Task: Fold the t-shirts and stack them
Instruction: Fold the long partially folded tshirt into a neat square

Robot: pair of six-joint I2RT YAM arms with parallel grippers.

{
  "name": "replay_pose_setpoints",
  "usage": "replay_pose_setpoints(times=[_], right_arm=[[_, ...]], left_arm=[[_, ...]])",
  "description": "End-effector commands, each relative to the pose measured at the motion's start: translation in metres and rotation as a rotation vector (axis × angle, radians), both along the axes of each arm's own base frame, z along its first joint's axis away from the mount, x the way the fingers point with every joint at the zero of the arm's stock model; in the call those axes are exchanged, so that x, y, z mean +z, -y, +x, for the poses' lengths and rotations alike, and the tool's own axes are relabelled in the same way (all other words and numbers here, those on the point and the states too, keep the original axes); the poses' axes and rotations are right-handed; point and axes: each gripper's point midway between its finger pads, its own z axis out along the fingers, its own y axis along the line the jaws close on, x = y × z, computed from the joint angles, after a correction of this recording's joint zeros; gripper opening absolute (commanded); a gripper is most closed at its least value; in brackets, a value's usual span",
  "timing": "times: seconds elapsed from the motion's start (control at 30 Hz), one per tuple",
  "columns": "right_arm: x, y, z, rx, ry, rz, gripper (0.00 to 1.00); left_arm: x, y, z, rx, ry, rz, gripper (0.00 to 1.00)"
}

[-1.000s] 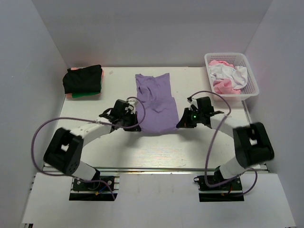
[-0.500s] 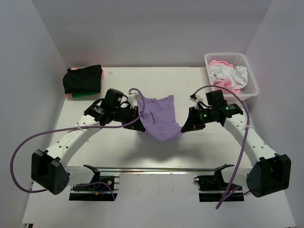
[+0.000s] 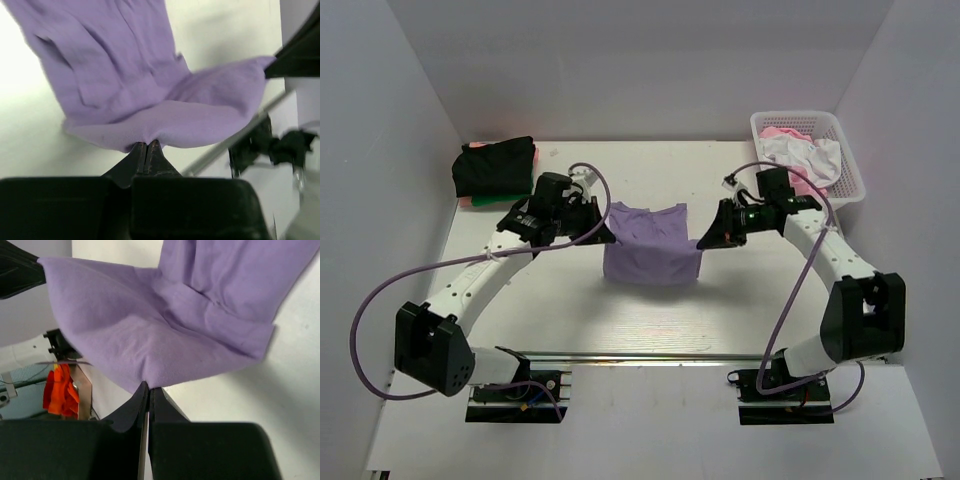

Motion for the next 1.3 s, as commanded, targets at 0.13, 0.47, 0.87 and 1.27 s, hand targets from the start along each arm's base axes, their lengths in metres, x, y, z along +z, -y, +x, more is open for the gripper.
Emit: replay_pose_setpoints(times=[0.13, 0.47, 0.87, 1.27], right_arm=[[0.025, 0.003, 0.065, -0.053, 0.114, 0.075, 0.00], [0.021, 0.003, 0.132, -0.041, 0.142, 0.130, 0.00], [-0.011, -0.002, 0.221, -0.024, 0.282, 0.109, 0.00], [-0.022, -0.019, 0.331, -0.079, 0.489, 0.180, 0.90]], left_arm=[[0.007, -0.020, 0.081, 0.193, 0.105, 0.014, 0.00], [0.010, -0.027, 0.150, 0.220, 0.157, -0.030, 0.00], [-0.026, -0.032, 0.206, 0.226, 0.110, -0.068, 0.00], [-0.037, -0.052, 0.287, 0.352, 0.145, -0.111, 1.00]])
